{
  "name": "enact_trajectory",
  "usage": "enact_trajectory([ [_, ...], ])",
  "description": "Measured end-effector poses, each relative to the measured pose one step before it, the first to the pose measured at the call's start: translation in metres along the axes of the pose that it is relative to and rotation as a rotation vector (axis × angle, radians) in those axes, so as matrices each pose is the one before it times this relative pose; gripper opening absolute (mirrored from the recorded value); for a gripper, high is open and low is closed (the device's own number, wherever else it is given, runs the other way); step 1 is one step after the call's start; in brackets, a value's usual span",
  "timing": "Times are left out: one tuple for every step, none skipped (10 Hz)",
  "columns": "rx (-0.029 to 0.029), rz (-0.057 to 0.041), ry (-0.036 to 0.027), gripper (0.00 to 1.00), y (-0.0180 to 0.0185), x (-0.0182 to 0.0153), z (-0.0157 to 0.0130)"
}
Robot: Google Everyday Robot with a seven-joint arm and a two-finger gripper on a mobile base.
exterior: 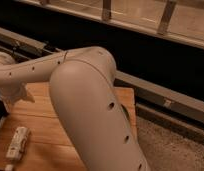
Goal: Place the bottle in the ceramic bowl
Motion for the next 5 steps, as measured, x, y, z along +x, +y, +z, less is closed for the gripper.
enact_trajectory([
  [-0.00072, -0.00061, 0.00062, 0.65, 0.00059, 0.00017, 0.00048],
  [-0.00113, -0.00343, -0.00230, 0.65, 0.00217, -0.00058, -0.00047],
  [-0.00040, 0.00029, 0.00102, 0.65, -0.00069, 0.00005, 0.00032],
  [-0.00852, -0.01108, 0.00414, 0.65, -0.00057, -0.00076, 0.00310],
  [-0.01574, -0.01004, 0.00612, 0.65, 0.00585, 0.00131, 0.00462],
])
